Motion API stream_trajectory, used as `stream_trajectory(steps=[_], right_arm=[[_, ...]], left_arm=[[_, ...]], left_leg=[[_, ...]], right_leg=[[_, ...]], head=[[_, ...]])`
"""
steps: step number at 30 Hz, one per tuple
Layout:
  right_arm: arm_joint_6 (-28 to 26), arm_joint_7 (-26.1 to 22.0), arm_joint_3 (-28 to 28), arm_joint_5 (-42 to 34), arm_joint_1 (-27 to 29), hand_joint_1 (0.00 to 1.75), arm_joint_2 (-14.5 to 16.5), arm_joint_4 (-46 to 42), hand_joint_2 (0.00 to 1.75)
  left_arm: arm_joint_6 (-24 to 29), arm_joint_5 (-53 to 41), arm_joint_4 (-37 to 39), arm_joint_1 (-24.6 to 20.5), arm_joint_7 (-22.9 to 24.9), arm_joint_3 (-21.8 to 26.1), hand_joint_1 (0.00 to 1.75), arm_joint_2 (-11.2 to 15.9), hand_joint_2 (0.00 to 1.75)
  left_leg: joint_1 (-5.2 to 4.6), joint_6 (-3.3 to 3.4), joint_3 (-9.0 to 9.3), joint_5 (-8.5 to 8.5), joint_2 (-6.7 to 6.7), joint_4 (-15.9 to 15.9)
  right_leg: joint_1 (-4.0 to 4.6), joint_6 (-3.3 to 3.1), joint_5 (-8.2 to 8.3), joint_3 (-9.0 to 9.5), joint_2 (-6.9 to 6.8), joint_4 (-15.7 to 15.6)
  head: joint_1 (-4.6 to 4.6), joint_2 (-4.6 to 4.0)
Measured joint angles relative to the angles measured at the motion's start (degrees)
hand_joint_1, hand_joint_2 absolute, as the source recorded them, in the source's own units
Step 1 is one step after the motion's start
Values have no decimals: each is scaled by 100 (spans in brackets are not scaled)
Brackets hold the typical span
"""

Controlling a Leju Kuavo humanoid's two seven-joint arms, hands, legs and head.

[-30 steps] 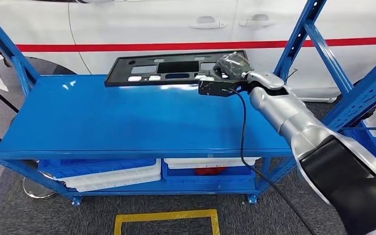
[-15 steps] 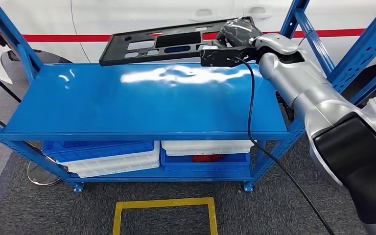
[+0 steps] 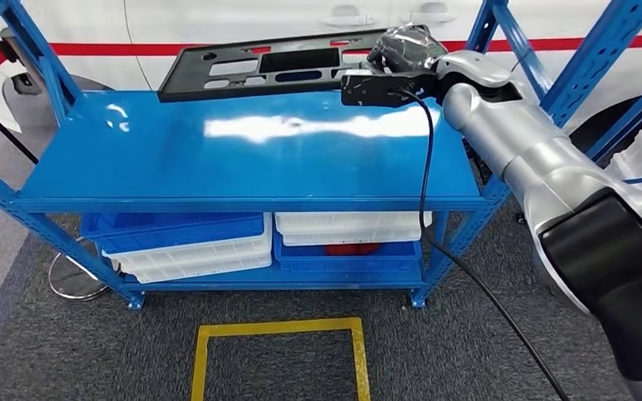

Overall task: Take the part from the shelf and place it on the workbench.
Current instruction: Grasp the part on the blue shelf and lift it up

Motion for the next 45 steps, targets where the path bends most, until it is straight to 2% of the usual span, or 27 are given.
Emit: stream_trajectory(steps=[2,3,6,7,8,9,11,13,15,17,18,20,22,24,26,28,29,30,33,35,37,38,39,40,42,43,45], right_arm=[[-4,-1,31,-70,2,164,-19,-5,0],[-7,1,54,-118,1,164,-21,-6,0],[-11,24,124,-236,-4,164,-28,-7,0],[-12,32,146,-268,-3,164,-31,-7,0],[-14,33,168,-299,-1,164,-34,-6,0],[-18,33,189,-330,1,164,-40,-6,0],[-42,22,223,-384,7,164,-61,-5,0],[-96,0,252,-419,16,164,-91,-4,0],[-152,-18,275,-439,40,164,-110,-1,0],[-179,-26,298,-452,81,164,-123,7,0],[-185,-28,313,-456,105,164,-131,13,0],[-206,-42,344,-471,159,164,-143,29,0],[-254,-76,370,-492,236,164,-144,52,0],[-320,-116,400,-506,346,164,-144,89,0],[-386,-155,434,-510,454,164,-144,124,0],[-455,-183,451,-510,518,164,-127,149,0],[-498,-192,453,-511,542,164,-111,166,0],[-538,-201,455,-513,562,164,-91,188,0],[-608,-211,468,-515,635,164,10,274,0],[-608,-207,483,-514,668,164,125,332,0],[-599,-202,496,-514,687,164,245,389,0],[-588,-202,503,-514,701,164,301,419,0],[-575,-202,511,-514,719,164,341,449,0],[-562,-202,522,-514,737,164,376,477,0],[-543,-203,540,-514,760,164,429,530,0],[-540,-206,545,-518,763,164,449,553,0],[-538,-233,548,-536,769,164,482,600,0]], left_arm=[[5,-2,1,16,3,0,0,3,175],[11,-2,2,25,5,0,0,4,175],[32,-7,2,42,10,0,0,7,175],[38,-11,2,39,10,0,0,7,175],[44,-15,2,32,10,0,0,7,175],[48,-18,2,25,11,0,0,8,175],[54,-19,2,13,21,0,0,9,175],[57,-20,2,5,29,0,0,8,175],[58,-20,2,1,32,0,0,5,175],[58,-20,2,2,34,0,0,-1,175],[58,-21,2,-2,35,0,0,-3,175],[56,-25,2,-13,34,0,0,-7,175],[54,-33,2,-20,36,0,0,-7,175],[52,-39,2,-21,45,-1,0,-8,175],[51,-40,2,-26,58,-1,0,-12,175],[53,-40,2,-41,74,-1,0,-30,175],[54,-40,2,-50,81,-1,0,-39,175],[55,-41,2,-58,90,-2,0,-47,175],[60,-42,2,-70,110,-2,0,-52,175],[68,-41,2,-72,122,-2,0,-53,175],[75,-40,2,-75,131,-2,0,-51,175],[81,-40,2,-79,134,-2,0,-49,175],[89,-40,2,-83,136,-2,0,-46,175],[97,-40,2,-86,138,-2,0,-45,175],[108,-40,2,-92,141,-2,0,-45,175],[111,-39,2,-98,139,-2,0,-50,175],[120,-38,2,-103,132,-1,0,-56,175]], left_leg=[[-7,-58,-53,31,-18,-18],[-7,-85,-107,-94,-27,71],[27,-161,-357,-917,-36,1002],[39,-183,-408,-1090,-35,1375],[45,-198,-395,-1123,-35,1609],[49,-206,-304,-1048,-35,1669],[61,-205,145,-773,-35,1182],[50,-171,687,-750,-52,391],[19,-108,889,-825,-78,2],[18,-16,826,-735,-71,-50],[21,45,784,-680,-57,-67],[23,150,669,-562,-32,-84],[-8,197,528,-464,-29,-69],[-48,215,384,-373,-33,-36],[-90,219,258,-295,-41,0],[-120,195,165,-217,-42,17],[-115,170,134,-168,-39,9],[-96,139,110,-115,-36,-14],[-62,46,67,-74,-53,-80],[-49,-33,-57,-476,-69,277],[6,-126,-238,-980,-68,999],[41,-175,-291,-1082,-67,1332],[75,-223,-275,-1046,-65,1508],[109,-273,-177,-910,-63,1504],[175,-389,258,-669,-62,980],[180,-404,501,-685,-75,599],[156,-337,739,-825,-99,151]], right_leg=[[-25,-71,109,-72,-19,-41],[-44,-115,175,-121,-32,-66],[-67,-190,366,-312,-51,-93],[-66,-188,423,-384,-49,-87],[-67,-180,476,-454,-46,-79],[-70,-166,526,-523,-44,-70],[-79,-120,610,-639,-40,-43],[-69,-55,690,-722,-41,-22],[-57,15,795,-763,-45,-46],[-61,86,847,-800,-41,-78],[-65,115,746,-842,-36,-15],[-74,144,262,-1006,-32,467],[-68,158,-216,-1202,-29,1251],[-49,137,-227,-1179,-26,1640],[1,41,73,-772,-22,1222],[63,-95,125,-239,-26,420],[88,-135,86,-75,-27,132],[109,-157,56,-9,-28,-25],[100,-205,278,-18,-42,-247],[43,-238,431,-78,-68,-368],[26,-233,537,-218,-70,-345],[11,-214,582,-299,-71,-316],[-11,-188,623,-382,-75,-280],[-39,-156,659,-470,-80,-233],[-98,-79,719,-661,-89,-105],[-111,-36,747,-748,-92,-38],[-100,49,834,-860,-86,16]], head=[[-1,0],[-1,0],[-1,0],[-1,0],[-1,0],[-1,0],[-1,0],[-2,0],[-1,0],[0,0],[0,0],[0,0],[-1,0],[-1,0],[-1,0],[0,0],[-1,0],[1,0],[4,0],[3,0],[3,0],[3,0],[3,0],[3,0],[2,0],[2,0],[-1,0]])
